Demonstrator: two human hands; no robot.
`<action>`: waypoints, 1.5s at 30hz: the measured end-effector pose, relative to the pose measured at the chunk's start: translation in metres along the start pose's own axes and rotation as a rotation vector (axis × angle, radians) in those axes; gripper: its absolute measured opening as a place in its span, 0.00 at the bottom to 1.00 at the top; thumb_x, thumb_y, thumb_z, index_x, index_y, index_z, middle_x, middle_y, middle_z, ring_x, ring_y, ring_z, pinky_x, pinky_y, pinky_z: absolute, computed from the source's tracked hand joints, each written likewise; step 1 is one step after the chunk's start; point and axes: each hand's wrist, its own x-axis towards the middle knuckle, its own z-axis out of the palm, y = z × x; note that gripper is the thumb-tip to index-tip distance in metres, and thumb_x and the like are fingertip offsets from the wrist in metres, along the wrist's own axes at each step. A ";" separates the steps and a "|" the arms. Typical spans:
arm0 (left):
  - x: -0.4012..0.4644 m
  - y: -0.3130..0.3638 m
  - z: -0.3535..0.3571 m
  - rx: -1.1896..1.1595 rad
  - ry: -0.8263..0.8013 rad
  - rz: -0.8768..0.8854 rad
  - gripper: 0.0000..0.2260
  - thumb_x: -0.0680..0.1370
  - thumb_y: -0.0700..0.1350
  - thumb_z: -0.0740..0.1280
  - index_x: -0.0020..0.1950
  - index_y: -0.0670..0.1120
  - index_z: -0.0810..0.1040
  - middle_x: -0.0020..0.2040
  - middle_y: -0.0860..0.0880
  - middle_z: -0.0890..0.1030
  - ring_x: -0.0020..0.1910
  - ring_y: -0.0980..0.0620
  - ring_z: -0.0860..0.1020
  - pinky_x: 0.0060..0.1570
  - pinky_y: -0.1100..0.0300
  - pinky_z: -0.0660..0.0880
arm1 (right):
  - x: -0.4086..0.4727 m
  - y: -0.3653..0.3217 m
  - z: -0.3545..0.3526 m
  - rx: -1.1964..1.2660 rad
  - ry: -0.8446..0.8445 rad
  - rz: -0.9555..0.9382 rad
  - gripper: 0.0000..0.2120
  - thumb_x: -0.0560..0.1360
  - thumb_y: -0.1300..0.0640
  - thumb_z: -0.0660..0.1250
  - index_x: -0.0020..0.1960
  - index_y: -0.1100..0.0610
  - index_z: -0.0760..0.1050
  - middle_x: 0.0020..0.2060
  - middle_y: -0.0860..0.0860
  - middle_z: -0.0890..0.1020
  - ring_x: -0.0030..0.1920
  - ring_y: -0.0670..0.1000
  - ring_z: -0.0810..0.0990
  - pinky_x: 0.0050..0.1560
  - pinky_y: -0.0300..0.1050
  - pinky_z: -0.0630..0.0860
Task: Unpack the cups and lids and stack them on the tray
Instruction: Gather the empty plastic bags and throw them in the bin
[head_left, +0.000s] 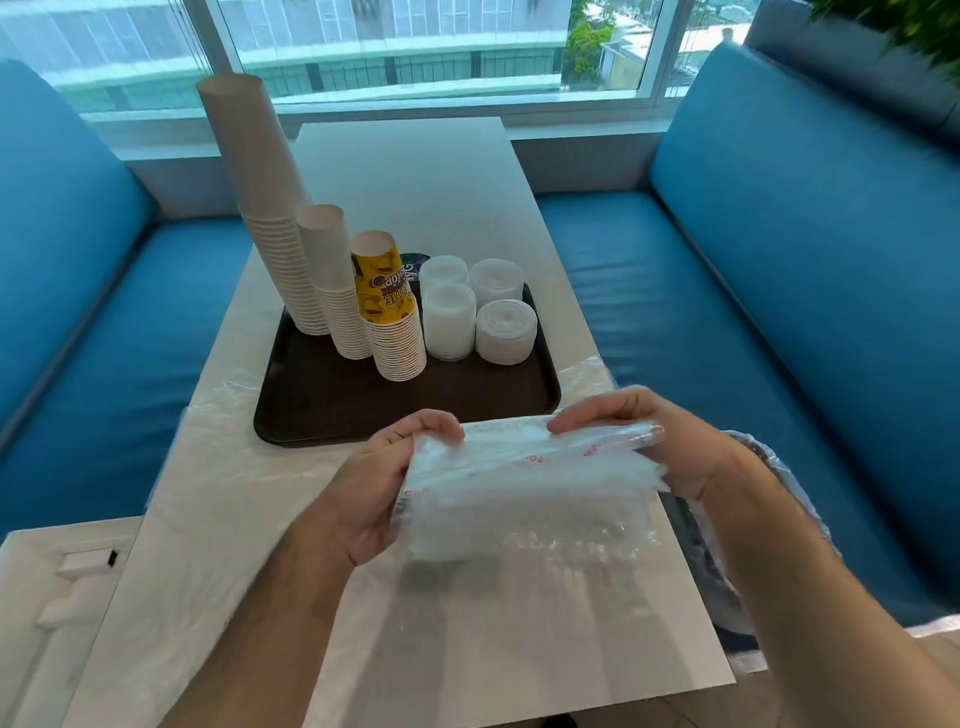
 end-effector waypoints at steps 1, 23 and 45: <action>0.001 0.000 0.000 -0.015 -0.018 0.003 0.19 0.81 0.36 0.58 0.37 0.47 0.84 0.48 0.42 0.85 0.42 0.42 0.85 0.39 0.48 0.83 | 0.000 -0.003 0.000 -0.020 0.002 0.001 0.18 0.76 0.74 0.65 0.44 0.56 0.88 0.47 0.58 0.87 0.42 0.52 0.87 0.41 0.40 0.83; 0.021 0.026 0.013 0.449 -0.338 -0.151 0.20 0.70 0.33 0.75 0.57 0.50 0.86 0.64 0.46 0.82 0.57 0.45 0.84 0.53 0.51 0.82 | 0.002 -0.022 -0.006 0.116 -0.304 0.097 0.24 0.67 0.35 0.76 0.50 0.54 0.83 0.48 0.53 0.82 0.45 0.51 0.82 0.47 0.47 0.82; 0.061 -0.015 0.063 0.578 0.022 0.340 0.41 0.68 0.39 0.81 0.75 0.63 0.69 0.66 0.72 0.66 0.72 0.58 0.68 0.69 0.45 0.73 | -0.018 0.015 -0.009 -0.116 0.267 -0.133 0.30 0.78 0.67 0.68 0.74 0.42 0.71 0.66 0.44 0.80 0.53 0.66 0.83 0.57 0.59 0.81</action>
